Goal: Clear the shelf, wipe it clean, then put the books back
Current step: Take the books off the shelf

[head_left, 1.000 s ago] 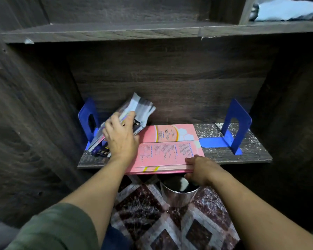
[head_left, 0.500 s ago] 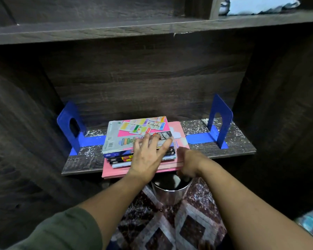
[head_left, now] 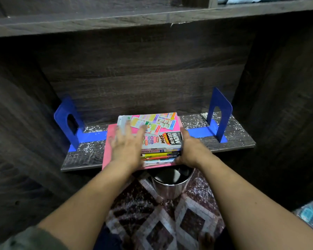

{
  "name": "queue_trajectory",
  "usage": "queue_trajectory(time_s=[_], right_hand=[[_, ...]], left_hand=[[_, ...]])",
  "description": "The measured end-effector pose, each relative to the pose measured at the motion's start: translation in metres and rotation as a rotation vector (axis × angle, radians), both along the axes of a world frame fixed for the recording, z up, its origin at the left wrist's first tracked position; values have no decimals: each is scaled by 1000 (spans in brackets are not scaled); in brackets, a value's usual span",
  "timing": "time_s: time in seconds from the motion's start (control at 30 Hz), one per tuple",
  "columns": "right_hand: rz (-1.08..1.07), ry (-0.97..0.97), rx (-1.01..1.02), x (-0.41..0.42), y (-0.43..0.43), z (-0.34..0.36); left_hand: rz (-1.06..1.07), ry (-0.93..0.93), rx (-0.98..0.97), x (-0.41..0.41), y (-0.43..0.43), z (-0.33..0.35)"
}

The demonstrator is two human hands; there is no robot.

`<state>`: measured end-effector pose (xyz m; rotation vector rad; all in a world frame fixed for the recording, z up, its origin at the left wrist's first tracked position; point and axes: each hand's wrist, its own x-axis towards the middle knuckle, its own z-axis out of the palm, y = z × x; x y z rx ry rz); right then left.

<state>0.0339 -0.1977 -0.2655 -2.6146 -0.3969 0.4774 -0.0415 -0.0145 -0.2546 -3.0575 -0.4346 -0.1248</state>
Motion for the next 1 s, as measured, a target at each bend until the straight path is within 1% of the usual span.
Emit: queue_trajectory(time_s=[0.07, 0.1, 0.17, 0.27, 0.4, 0.47, 0.53, 0.67, 0.83, 0.93, 1.0], right_hand=[[20, -6, 56, -2, 1, 2], [38, -6, 75, -4, 2, 2], [59, -23, 85, -9, 5, -2], [38, -43, 133, -9, 7, -10], [-8, 0, 273, 0, 0, -13], [-6, 8, 312, 2, -2, -15], [-1, -2, 307, 4, -2, -15], [7, -21, 251, 5, 1, -12], [23, -54, 245, 8, 3, -9], [18, -64, 226, 6, 5, -8], [-10, -72, 236, 5, 6, -7]], left_hand=[[200, 79, -109, -9, 17, 1], [242, 123, -180, -11, 22, -2], [226, 161, -285, -12, 30, -9], [182, 121, -363, -11, 36, -14], [160, 56, -497, -11, 48, -15], [159, 24, -553, -11, 52, -16], [165, 24, -555, -10, 51, -15], [212, 66, -489, -3, 43, -8], [214, 111, -409, 0, 42, 3], [215, 106, -372, -1, 45, 10], [215, 90, -383, -1, 45, 12]])
